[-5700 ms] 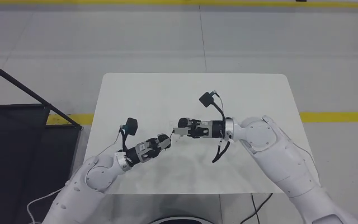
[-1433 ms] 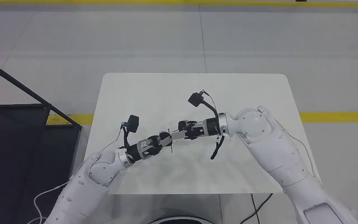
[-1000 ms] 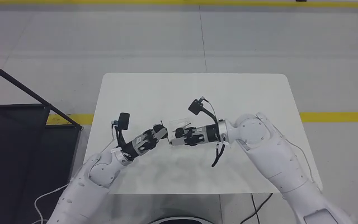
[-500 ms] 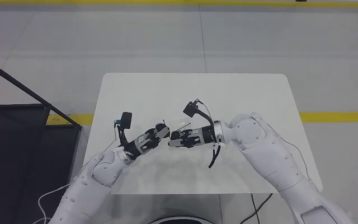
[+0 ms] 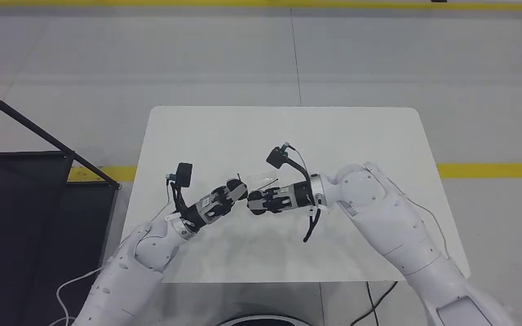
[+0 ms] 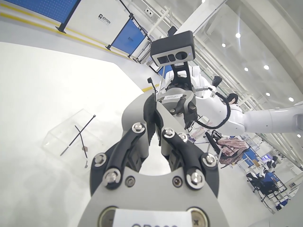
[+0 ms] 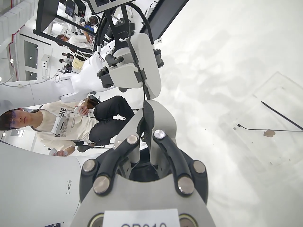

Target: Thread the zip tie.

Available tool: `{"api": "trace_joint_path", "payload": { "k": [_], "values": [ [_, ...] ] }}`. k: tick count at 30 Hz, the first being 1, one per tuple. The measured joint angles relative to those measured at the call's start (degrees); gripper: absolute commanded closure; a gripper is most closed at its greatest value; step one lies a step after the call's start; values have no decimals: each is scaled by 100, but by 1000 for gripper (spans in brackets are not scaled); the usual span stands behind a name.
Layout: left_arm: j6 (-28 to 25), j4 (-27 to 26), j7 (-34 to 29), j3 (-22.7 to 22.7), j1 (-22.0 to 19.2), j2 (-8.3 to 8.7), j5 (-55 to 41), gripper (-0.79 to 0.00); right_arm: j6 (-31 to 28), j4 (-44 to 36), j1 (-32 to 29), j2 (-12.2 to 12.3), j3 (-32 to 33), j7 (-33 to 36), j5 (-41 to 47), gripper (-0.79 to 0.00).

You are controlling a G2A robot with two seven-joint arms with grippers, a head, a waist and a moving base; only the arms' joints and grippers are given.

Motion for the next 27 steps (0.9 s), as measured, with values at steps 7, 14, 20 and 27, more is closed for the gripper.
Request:
{"api": "trace_joint_path", "payload": {
  "k": [7, 14, 20, 27],
  "values": [
    [-72, 57, -70, -11, -19, -18, -179, -114, 29, -8, 26, -13, -7, 25, -18, 0],
    [-109, 105, -160, -18, -56, -37, -291, -117, 26, -1, 26, -17, 7, 53, -26, 0],
    [-157, 157, -238, -19, -83, -51, -397, -126, 23, -1, 21, -19, 18, 59, -49, 0],
    [-185, 192, -316, -24, -108, -67, -455, -126, 13, 2, 16, -24, 16, 97, -58, 0]
  ]
}}
